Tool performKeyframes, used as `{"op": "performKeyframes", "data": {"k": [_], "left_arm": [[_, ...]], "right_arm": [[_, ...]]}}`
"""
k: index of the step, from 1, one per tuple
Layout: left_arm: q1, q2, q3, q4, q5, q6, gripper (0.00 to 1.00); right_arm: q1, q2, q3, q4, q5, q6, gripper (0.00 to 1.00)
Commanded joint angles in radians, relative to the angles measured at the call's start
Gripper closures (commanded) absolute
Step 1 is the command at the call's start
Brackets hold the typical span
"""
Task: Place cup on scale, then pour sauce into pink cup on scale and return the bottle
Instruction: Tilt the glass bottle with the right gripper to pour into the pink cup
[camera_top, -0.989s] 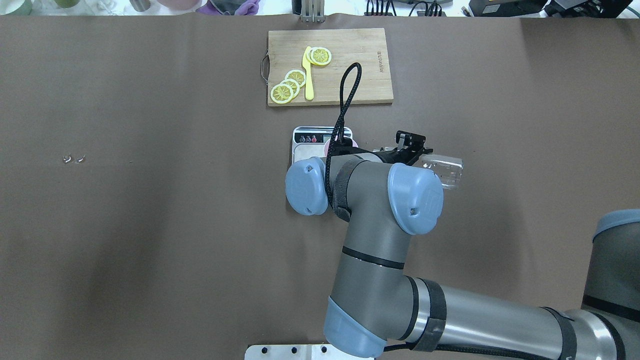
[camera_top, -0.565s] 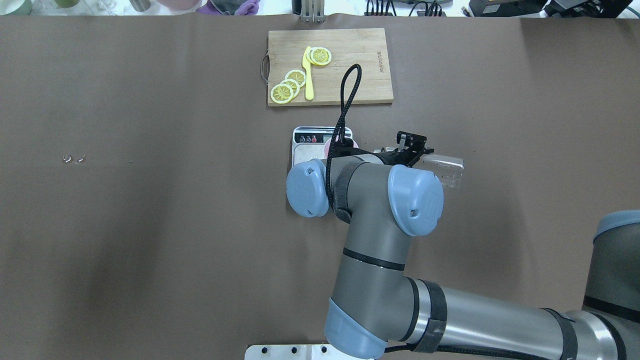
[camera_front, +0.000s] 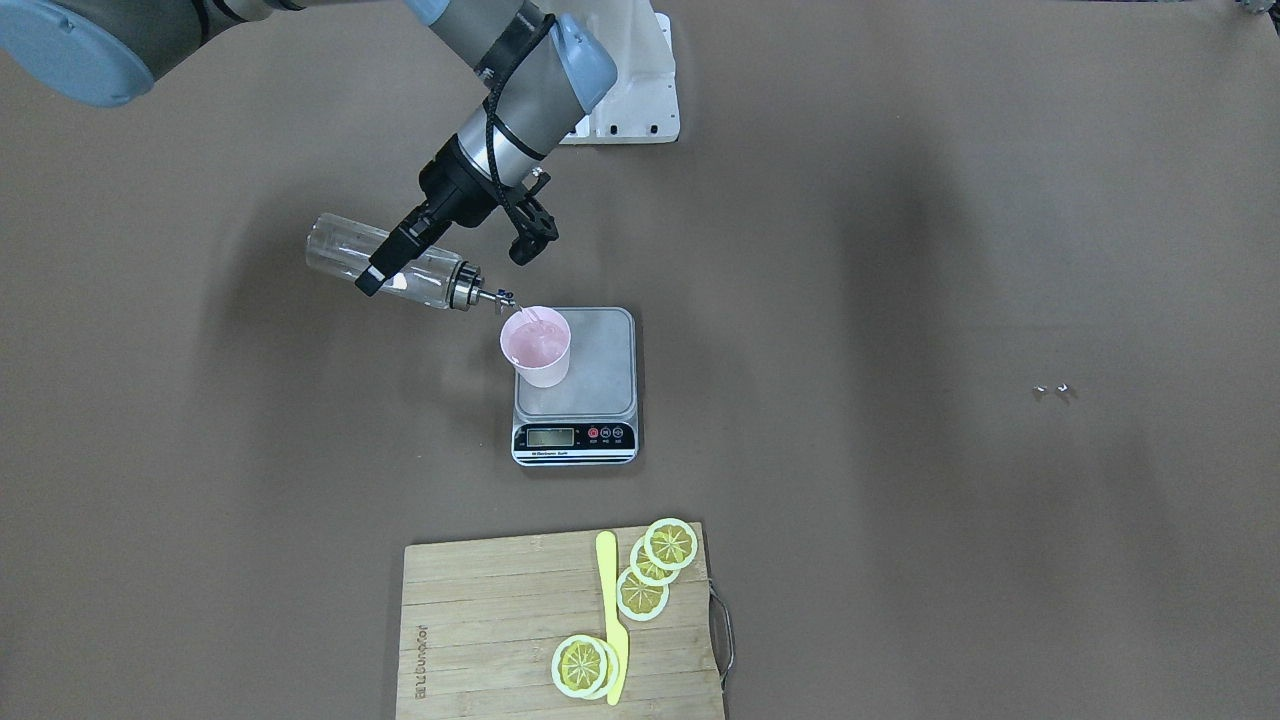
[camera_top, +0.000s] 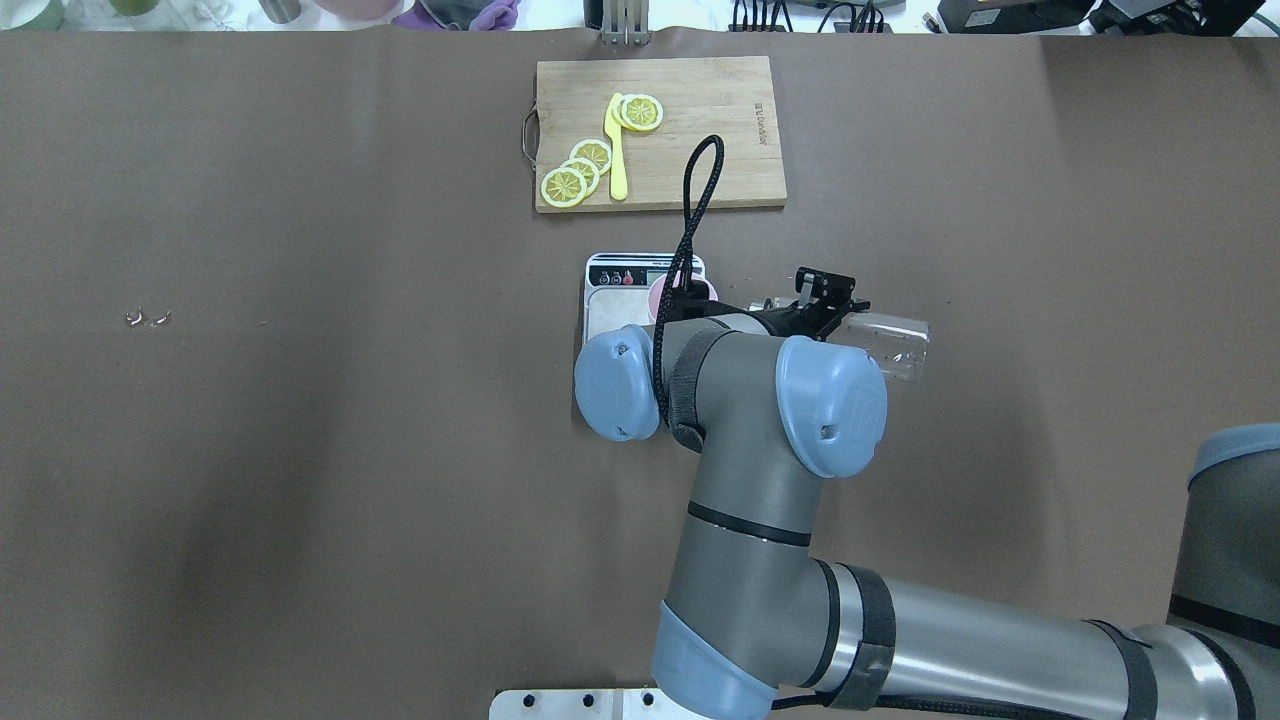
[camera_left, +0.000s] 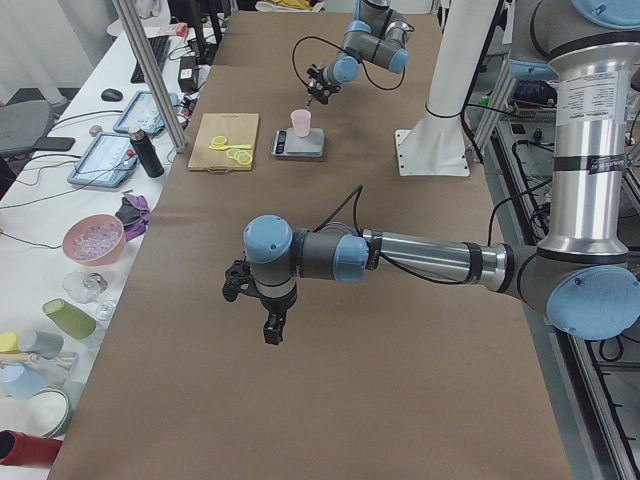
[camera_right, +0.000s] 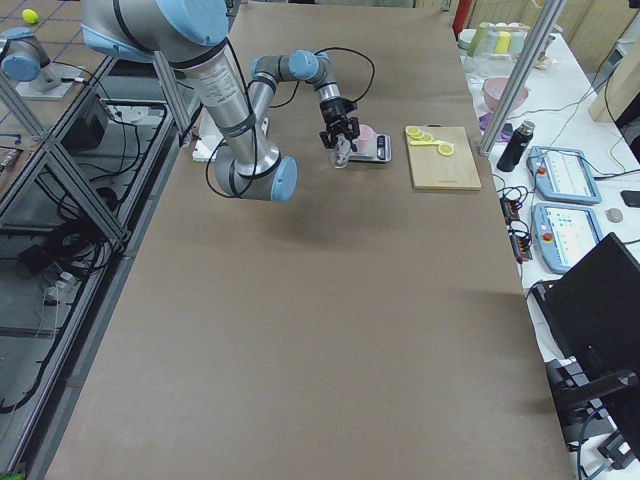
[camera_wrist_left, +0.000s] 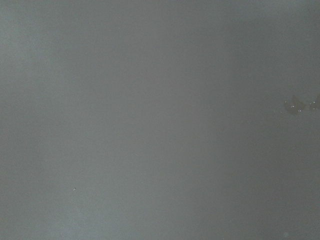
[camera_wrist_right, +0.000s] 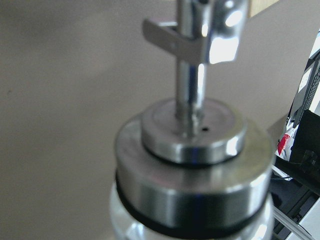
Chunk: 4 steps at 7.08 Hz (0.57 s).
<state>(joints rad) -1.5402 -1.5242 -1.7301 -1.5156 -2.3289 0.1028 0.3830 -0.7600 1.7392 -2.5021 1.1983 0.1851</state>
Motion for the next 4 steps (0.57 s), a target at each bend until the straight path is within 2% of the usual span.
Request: {"op": "performKeyframes", "data": {"k": [1, 4], "left_arm": [[0.000, -0.001, 0.000, 0.000, -0.001, 0.000, 0.01], [0.000, -0.001, -0.003, 0.002, -0.001, -0.002, 0.01]], "right_arm": [[0.000, -0.001, 0.041, 0.015, 0.003, 0.010, 0.65], [0.002, -0.079, 0.195, 0.094, 0.007, 0.010, 0.65]]}}
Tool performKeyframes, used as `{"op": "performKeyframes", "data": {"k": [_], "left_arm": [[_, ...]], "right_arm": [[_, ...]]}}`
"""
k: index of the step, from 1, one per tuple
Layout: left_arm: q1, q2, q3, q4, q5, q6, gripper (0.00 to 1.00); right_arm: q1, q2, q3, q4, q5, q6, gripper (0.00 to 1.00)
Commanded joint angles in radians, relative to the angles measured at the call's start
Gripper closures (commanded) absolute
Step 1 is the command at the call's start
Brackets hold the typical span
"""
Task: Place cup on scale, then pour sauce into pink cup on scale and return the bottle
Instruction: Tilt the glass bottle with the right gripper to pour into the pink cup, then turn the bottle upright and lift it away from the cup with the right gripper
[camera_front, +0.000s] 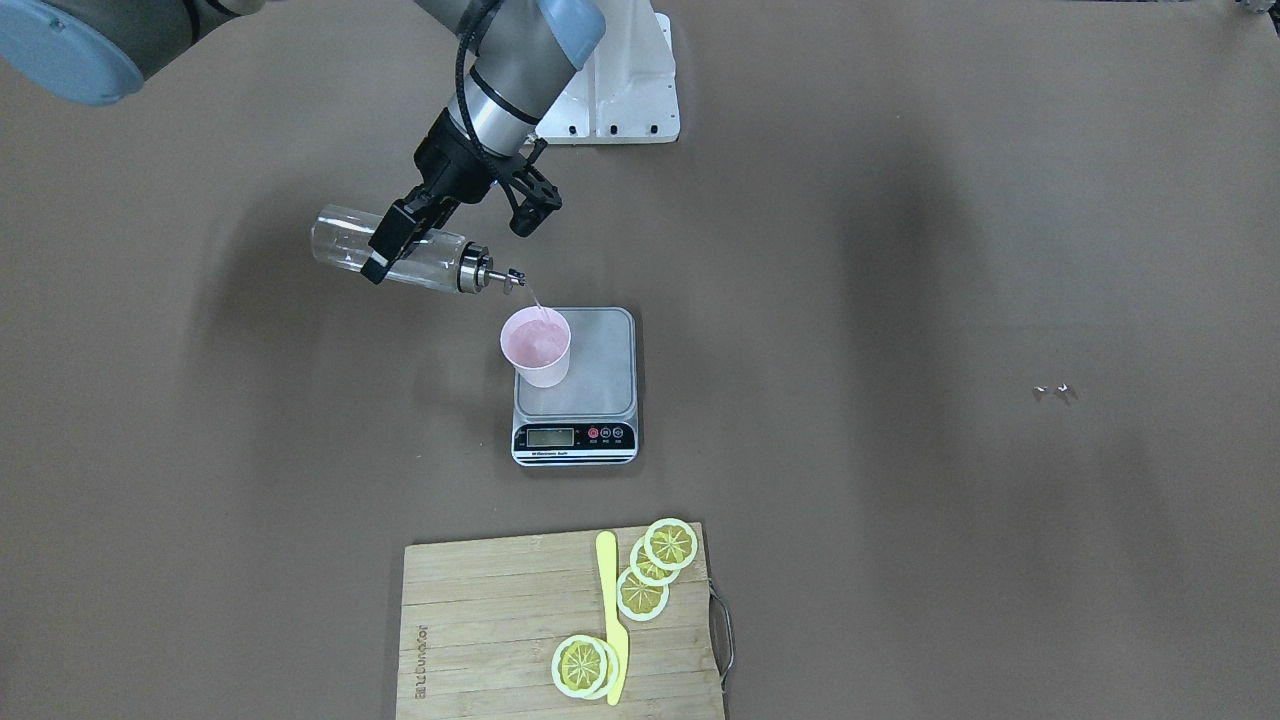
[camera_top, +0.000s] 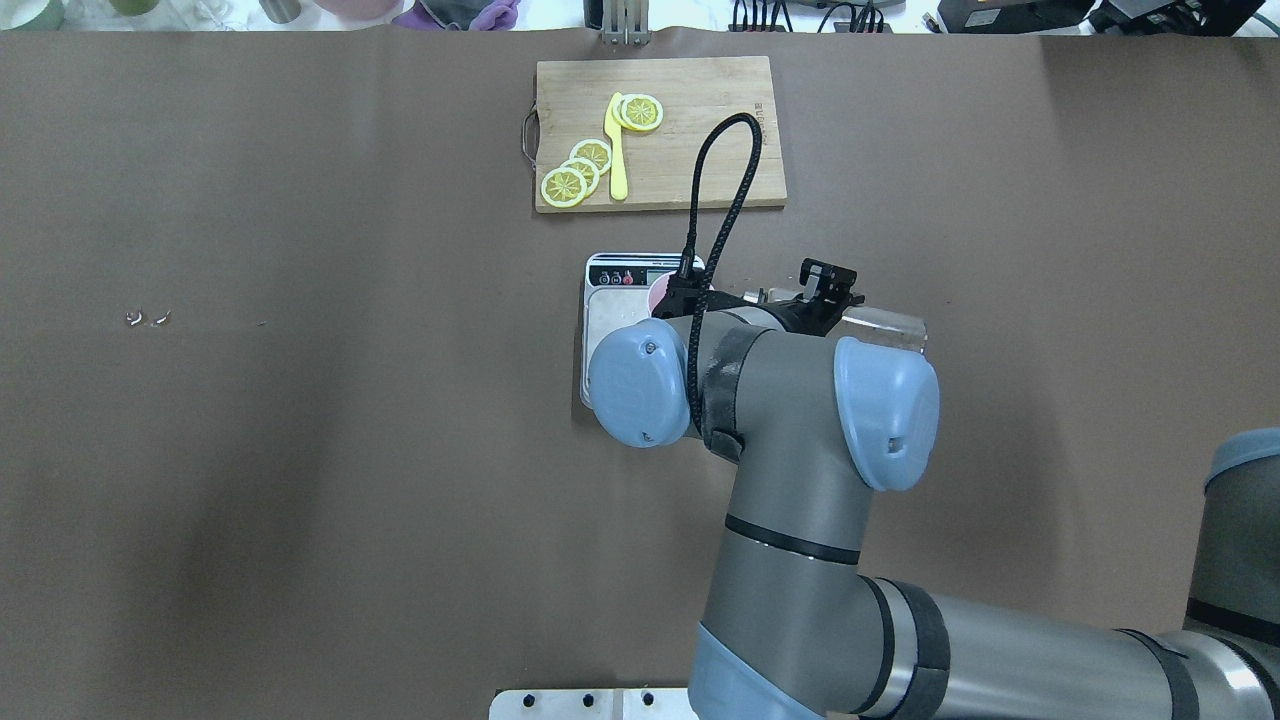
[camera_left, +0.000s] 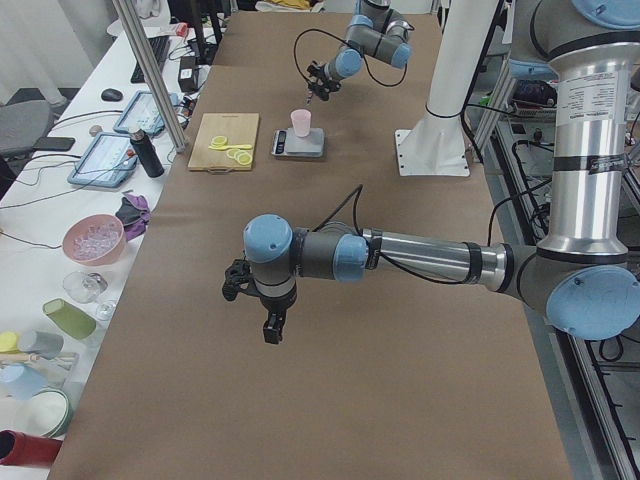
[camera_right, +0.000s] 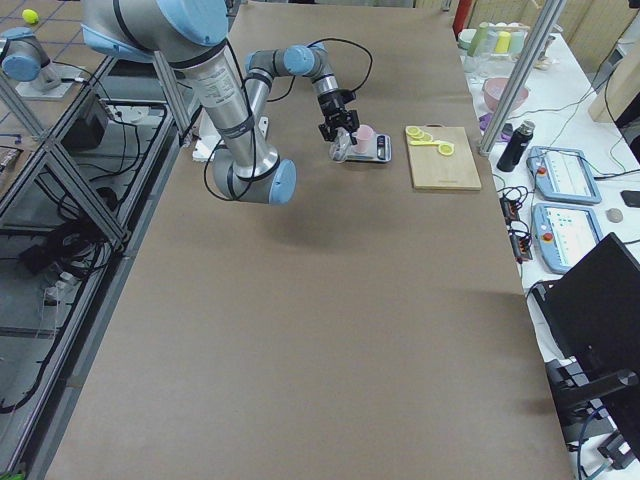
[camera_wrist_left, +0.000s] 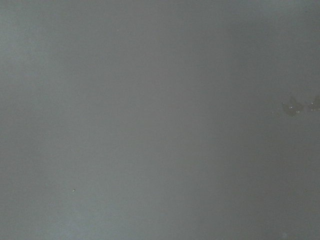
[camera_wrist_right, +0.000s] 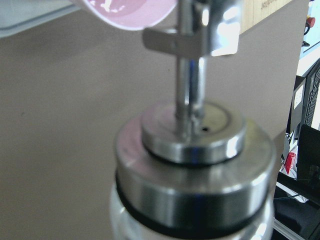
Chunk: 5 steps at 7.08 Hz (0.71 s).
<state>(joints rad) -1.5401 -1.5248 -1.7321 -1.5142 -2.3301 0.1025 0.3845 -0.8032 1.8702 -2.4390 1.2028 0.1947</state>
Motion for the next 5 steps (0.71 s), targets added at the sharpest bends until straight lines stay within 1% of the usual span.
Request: {"op": "performKeyframes", "data": {"k": [1, 2, 3, 5], "left_arm": [[0.000, -0.005, -0.001, 0.000, -0.002, -0.004, 0.01], [0.000, -0.009, -0.003, 0.000, -0.002, -0.004, 0.01], [0.000, -0.011, -0.003, -0.001, -0.002, -0.006, 0.01], [0.000, -0.023, 0.002, 0.000, 0.002, -0.007, 0.00]], "right_arm": [[0.005, -0.039, 0.085, 0.034, 0.004, 0.000, 0.65], [0.017, -0.042, 0.105, 0.067, 0.008, -0.001, 0.65], [0.039, -0.074, 0.127, 0.151, 0.020, -0.006, 0.65], [0.112, -0.164, 0.141, 0.434, 0.113, -0.034, 0.65]]}}
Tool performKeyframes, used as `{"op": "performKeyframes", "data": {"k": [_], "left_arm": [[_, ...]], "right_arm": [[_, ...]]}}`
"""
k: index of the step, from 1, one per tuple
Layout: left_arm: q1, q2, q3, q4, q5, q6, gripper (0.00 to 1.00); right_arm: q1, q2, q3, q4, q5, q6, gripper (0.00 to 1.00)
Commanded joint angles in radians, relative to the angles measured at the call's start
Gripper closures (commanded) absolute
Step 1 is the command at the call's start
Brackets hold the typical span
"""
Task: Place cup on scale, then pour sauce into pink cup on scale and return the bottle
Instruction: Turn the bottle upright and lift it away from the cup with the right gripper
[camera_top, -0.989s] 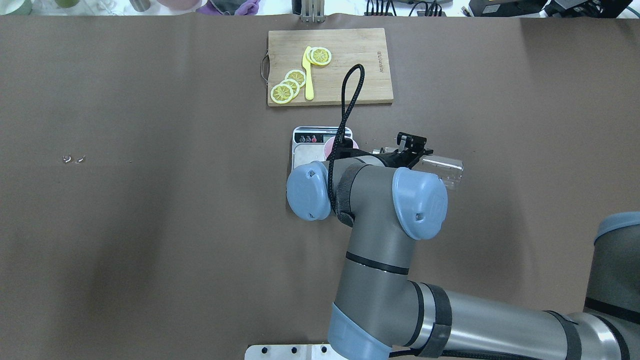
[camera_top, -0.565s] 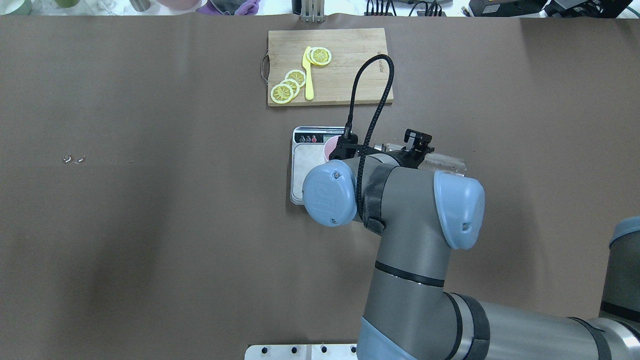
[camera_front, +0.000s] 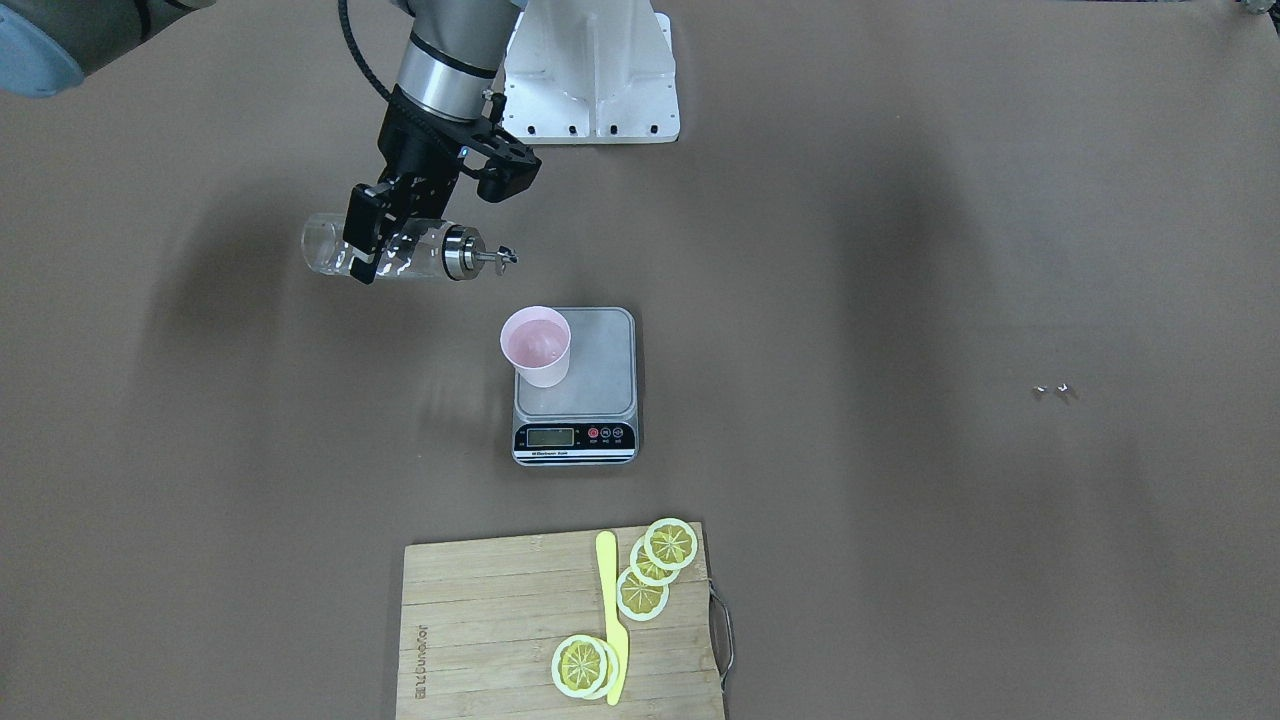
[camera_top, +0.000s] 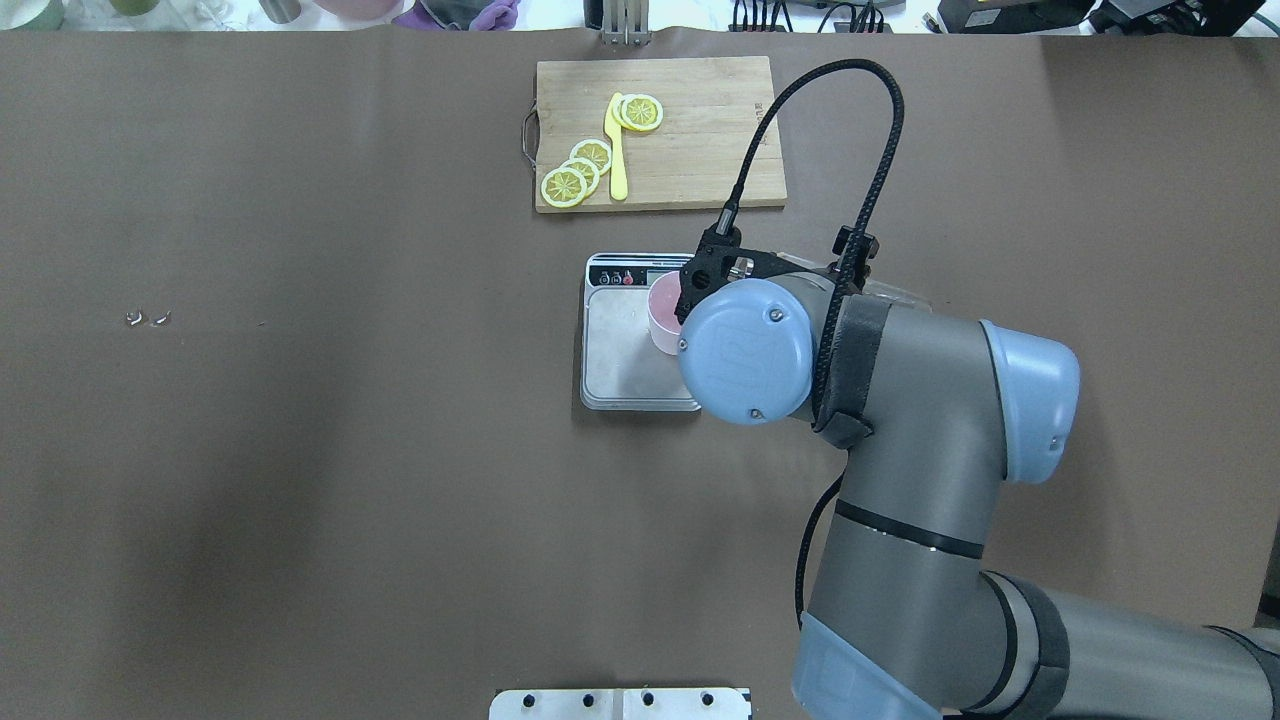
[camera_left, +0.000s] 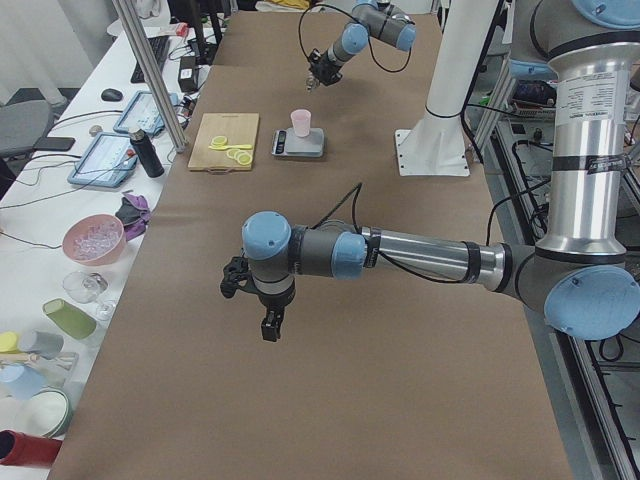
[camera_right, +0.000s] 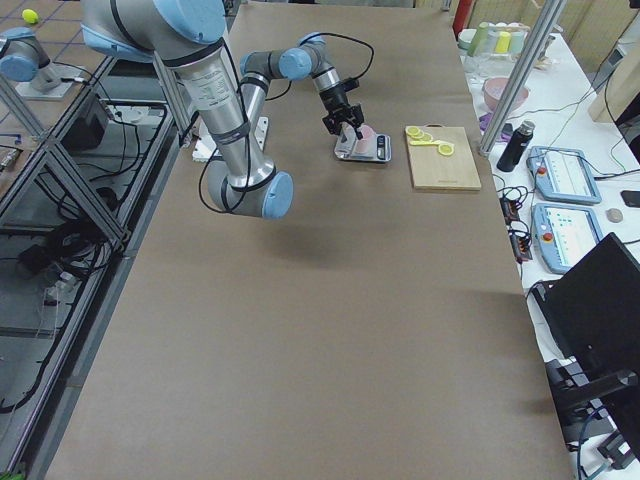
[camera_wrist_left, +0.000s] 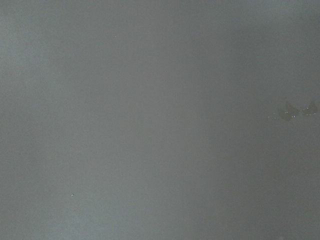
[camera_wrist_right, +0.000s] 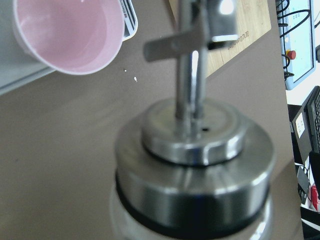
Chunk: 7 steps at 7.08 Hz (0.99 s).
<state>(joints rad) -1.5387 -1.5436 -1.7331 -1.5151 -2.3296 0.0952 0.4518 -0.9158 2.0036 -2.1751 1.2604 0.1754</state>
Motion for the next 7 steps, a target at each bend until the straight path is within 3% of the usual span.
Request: {"op": "performKeyframes", "data": {"k": [1, 4, 7], "left_arm": [[-0.001, -0.010, 0.004, 0.000, 0.003, -0.003, 0.00], [-0.001, -0.010, -0.002, -0.014, 0.001, 0.000, 0.00], [-0.001, -0.010, 0.000, -0.043, 0.006, 0.000, 0.00]], "right_arm": [[0.091, -0.078, 0.007, 0.278, 0.107, -0.046, 0.65], [0.207, -0.159, 0.006, 0.545, 0.256, -0.059, 0.65], [0.342, -0.351, -0.067, 0.992, 0.475, -0.067, 0.65]]}}
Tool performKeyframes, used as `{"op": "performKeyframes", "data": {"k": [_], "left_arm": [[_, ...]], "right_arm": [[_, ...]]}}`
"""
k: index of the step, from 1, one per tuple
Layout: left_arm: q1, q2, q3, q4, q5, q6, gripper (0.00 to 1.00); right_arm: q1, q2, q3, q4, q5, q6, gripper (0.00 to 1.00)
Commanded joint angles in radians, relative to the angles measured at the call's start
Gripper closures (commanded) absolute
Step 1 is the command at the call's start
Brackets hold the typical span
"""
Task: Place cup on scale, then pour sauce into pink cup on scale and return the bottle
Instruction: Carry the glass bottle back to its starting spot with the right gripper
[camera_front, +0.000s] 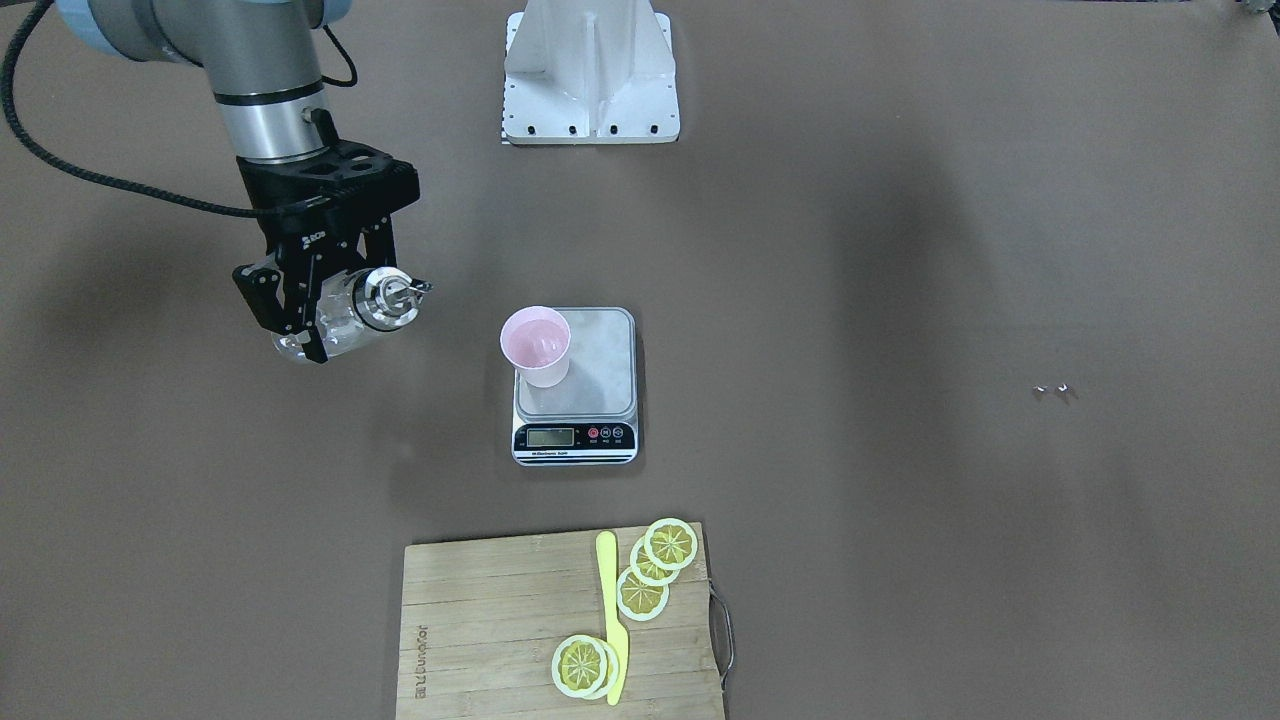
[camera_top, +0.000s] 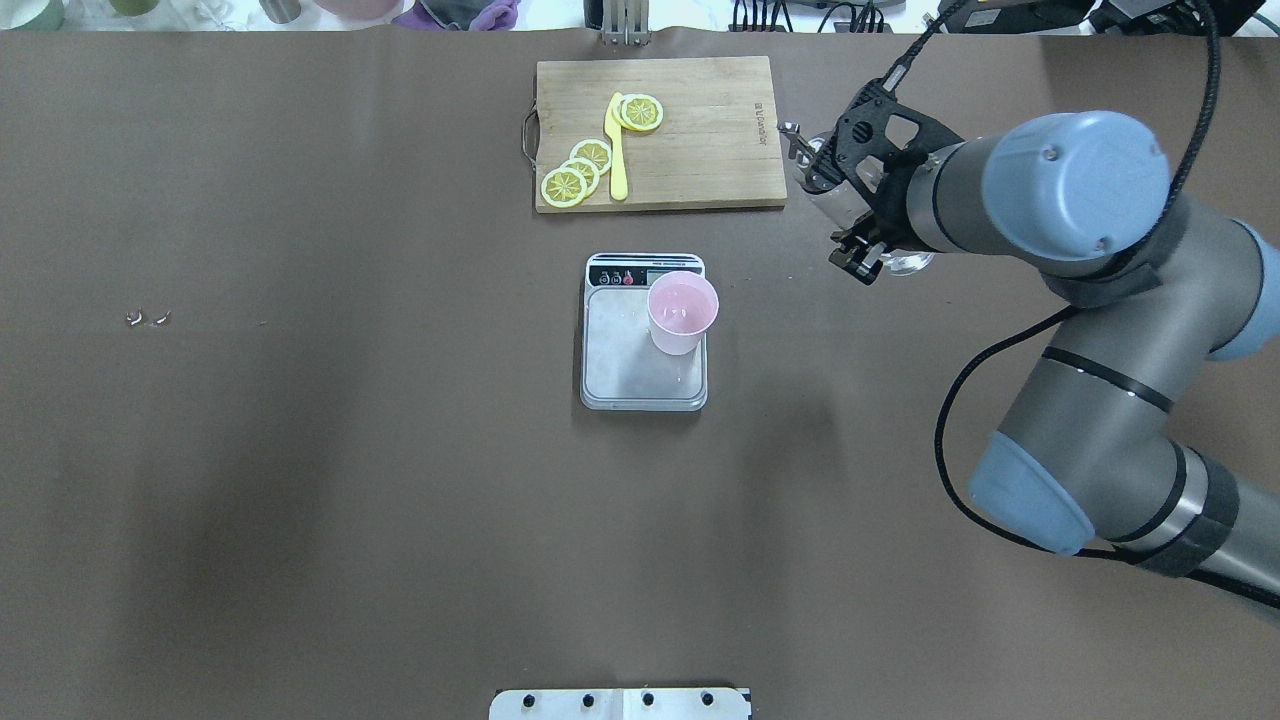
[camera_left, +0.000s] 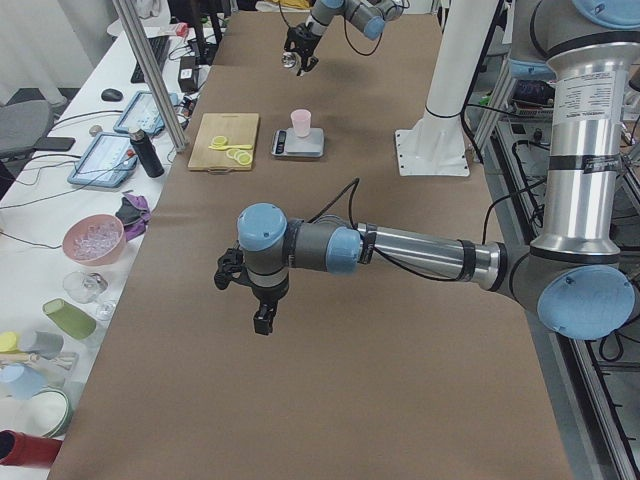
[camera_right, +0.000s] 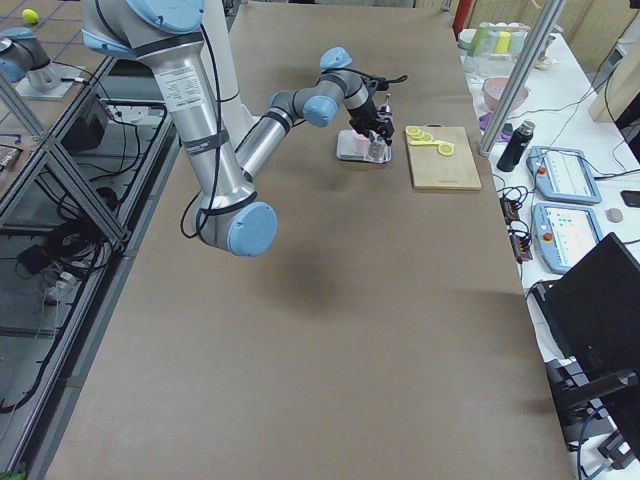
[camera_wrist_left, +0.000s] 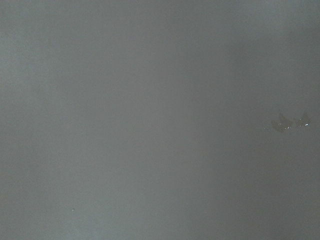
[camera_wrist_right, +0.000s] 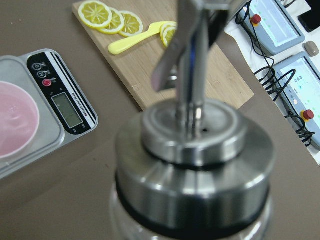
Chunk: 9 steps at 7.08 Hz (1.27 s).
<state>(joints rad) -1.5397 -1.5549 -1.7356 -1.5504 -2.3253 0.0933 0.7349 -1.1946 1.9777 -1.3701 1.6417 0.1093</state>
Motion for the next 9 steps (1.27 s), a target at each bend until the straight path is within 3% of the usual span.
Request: {"op": "performKeyframes", "data": {"k": [1, 4, 6, 9], "left_arm": [[0.001, 0.003, 0.007, -0.011, 0.003, 0.002, 0.00], [0.001, 0.003, 0.028, -0.066, 0.003, 0.002, 0.00], [0.003, 0.006, 0.076, -0.132, 0.003, 0.002, 0.00], [0.003, 0.004, 0.111, -0.180, 0.004, 0.003, 0.00]], "right_arm": [[0.110, -0.113, -0.101, 0.348, 0.168, 0.004, 0.65], [0.283, -0.186, -0.291, 0.706, 0.418, 0.012, 0.65], [0.351, -0.235, -0.399, 0.929, 0.519, 0.035, 0.65], [0.394, -0.255, -0.592, 1.286, 0.599, 0.162, 0.65]]}}
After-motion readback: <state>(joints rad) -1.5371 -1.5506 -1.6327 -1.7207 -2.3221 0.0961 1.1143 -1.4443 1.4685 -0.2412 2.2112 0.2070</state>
